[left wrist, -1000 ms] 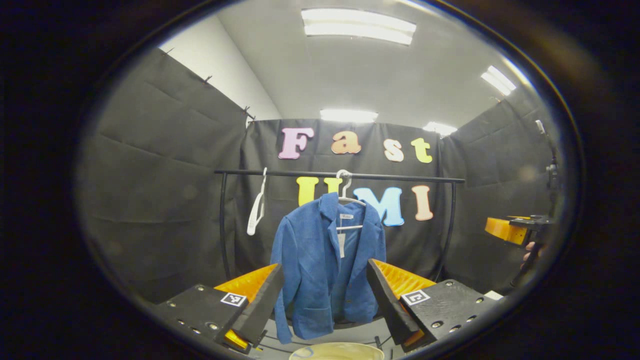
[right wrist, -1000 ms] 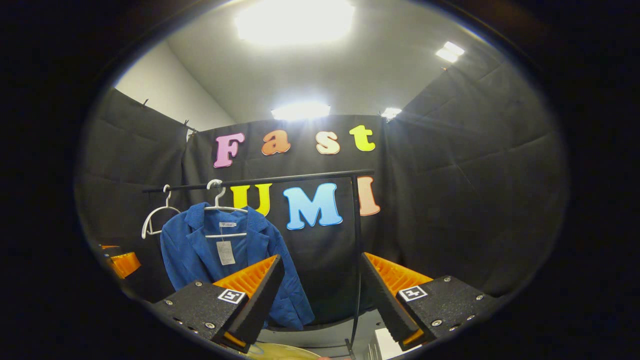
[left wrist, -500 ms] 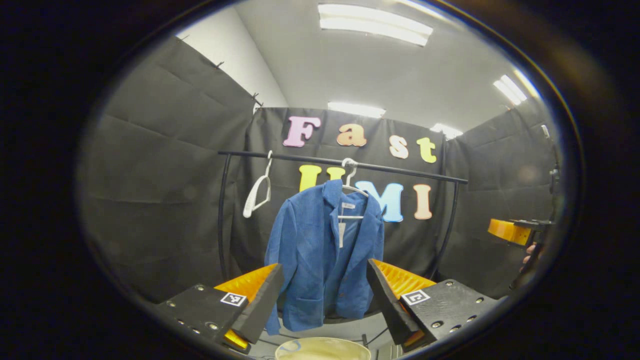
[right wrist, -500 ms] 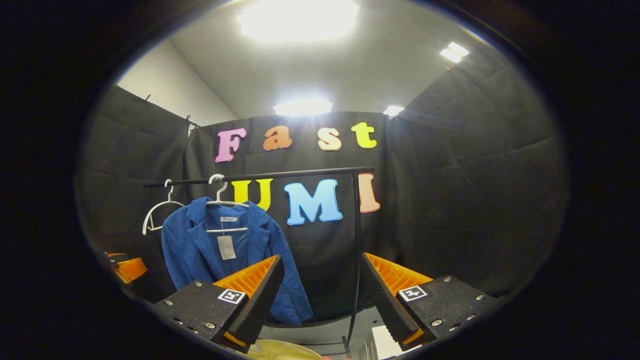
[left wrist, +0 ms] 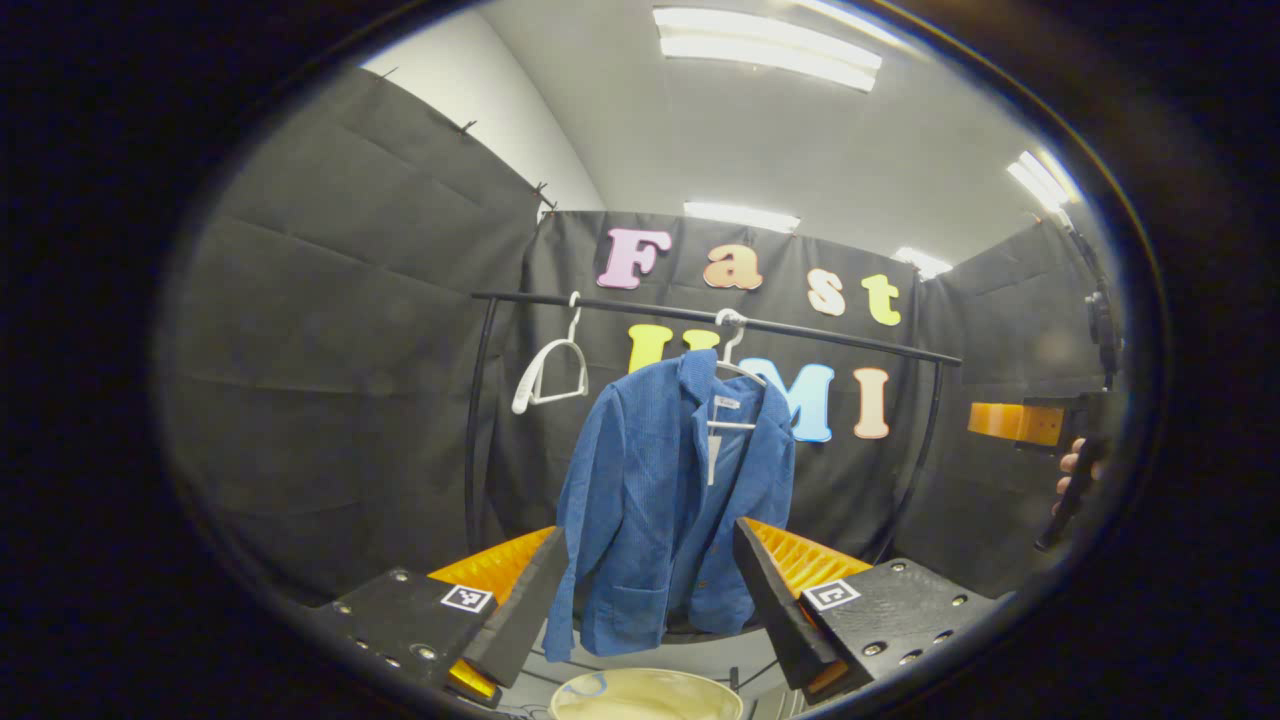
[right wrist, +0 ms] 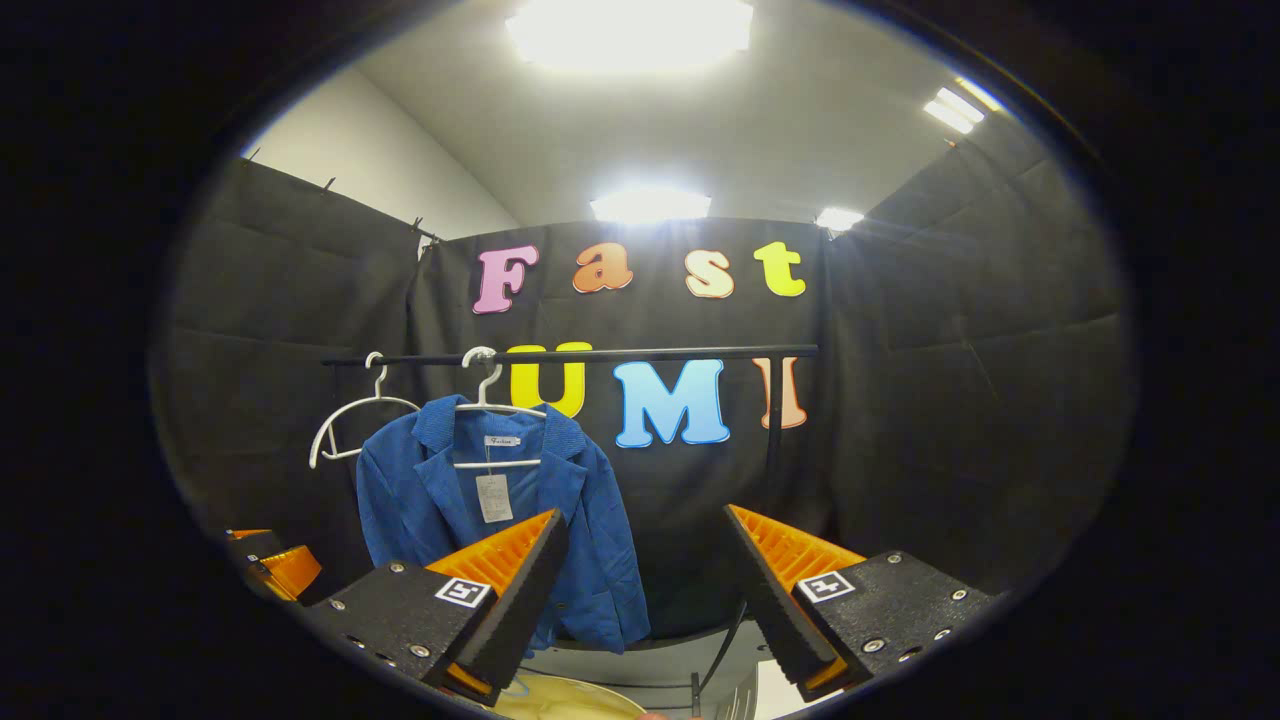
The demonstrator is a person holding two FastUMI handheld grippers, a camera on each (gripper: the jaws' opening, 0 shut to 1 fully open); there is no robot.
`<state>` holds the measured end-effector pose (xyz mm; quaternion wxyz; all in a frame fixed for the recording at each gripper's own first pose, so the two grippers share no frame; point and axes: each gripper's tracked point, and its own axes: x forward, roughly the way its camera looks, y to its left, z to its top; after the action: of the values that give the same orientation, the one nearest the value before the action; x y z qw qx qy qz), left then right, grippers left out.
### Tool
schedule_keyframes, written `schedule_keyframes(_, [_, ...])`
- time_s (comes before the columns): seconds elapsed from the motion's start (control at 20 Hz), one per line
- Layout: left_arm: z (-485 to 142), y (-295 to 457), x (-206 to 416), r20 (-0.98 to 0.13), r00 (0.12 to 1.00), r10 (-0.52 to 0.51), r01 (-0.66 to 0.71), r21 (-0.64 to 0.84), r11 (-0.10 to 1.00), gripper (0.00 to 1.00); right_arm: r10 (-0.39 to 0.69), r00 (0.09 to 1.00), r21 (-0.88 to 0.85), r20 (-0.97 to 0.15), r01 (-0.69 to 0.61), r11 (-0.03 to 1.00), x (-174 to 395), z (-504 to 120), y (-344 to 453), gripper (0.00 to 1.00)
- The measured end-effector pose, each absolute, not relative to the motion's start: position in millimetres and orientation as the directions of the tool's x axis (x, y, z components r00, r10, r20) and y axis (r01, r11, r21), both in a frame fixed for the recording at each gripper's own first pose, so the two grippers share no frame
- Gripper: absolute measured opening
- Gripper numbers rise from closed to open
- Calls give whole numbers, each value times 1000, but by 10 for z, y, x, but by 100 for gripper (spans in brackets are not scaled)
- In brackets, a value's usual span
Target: Grasp the clothes on the hanger with both hands and then place them into the laundry hamper below.
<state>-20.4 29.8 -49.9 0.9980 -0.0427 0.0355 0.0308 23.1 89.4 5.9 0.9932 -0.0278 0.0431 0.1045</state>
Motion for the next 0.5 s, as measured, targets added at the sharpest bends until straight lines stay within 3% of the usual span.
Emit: schedule_keyframes(0.5, [-219, 210, 150, -96, 985, 145, -154, -97, 983, 100, 367, 912, 93, -184, -356, 930, 954, -307, 1404, 95])
